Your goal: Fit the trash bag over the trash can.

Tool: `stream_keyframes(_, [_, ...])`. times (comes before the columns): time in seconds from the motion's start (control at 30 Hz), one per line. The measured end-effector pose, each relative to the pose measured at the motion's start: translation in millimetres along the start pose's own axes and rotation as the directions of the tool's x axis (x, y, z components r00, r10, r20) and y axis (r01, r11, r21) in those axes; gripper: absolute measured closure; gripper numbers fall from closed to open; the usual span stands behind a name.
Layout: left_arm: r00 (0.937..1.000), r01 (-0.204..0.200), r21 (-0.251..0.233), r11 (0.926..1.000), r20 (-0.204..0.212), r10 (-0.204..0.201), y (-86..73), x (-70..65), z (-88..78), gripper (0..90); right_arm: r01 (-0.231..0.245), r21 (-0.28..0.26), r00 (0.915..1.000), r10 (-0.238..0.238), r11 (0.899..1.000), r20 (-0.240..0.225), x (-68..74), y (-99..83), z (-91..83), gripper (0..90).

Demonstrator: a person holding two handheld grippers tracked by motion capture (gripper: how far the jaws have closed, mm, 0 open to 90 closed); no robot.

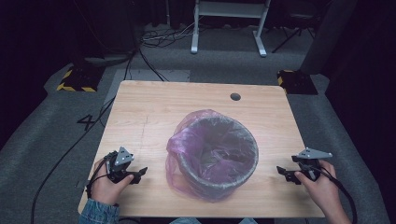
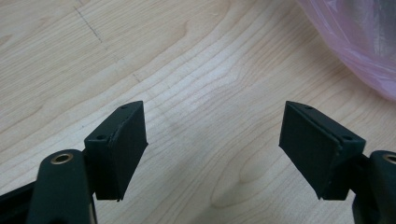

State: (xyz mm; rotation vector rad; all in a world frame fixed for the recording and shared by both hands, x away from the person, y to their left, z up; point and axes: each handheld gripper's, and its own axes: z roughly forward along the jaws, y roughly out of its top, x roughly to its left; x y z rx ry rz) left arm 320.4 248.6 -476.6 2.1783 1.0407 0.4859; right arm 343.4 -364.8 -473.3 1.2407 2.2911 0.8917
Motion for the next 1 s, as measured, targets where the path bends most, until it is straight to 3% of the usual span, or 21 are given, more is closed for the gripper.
stream_keyframes(0.33, [1.0000,0.009,0.015,0.9999,0.002,-0.009,-4.0,0.2,7.9,23.0,-0.048,-0.028,0.9987,0.048,0.998,0.016,4.0,-27.0,7.4,17.5])
stream_keyframes(0.47, [1.0000,0.000,0.022,0.9998,0.000,0.000,-5.7,0.6,11.4,23.0,-0.080,-0.071,0.9962,0.082,0.994,0.030,7.2,-33.1,10.2,15.7])
stream_keyframes(0.83, [0.9999,-0.005,0.031,0.9995,-0.014,0.005,-8.1,0.0,21.0,22.1,-0.074,-0.070,0.9968,0.076,0.995,0.025,6.1,-33.1,10.9,14.4])
stream_keyframes(0.87, [0.9998,0.020,0.011,0.9997,0.005,-0.020,-10.4,1.2,22.5,22.0,-0.074,-0.070,0.9968,0.076,0.995,0.025,6.1,-33.1,10.9,14.4])
stream_keyframes(1.0, [0.9986,0.051,0.001,0.9987,0.013,-0.051,-13.0,4.0,23.7,18.7,-0.070,-0.070,0.9972,0.071,0.995,0.021,5.3,-32.9,11.2,14.2])
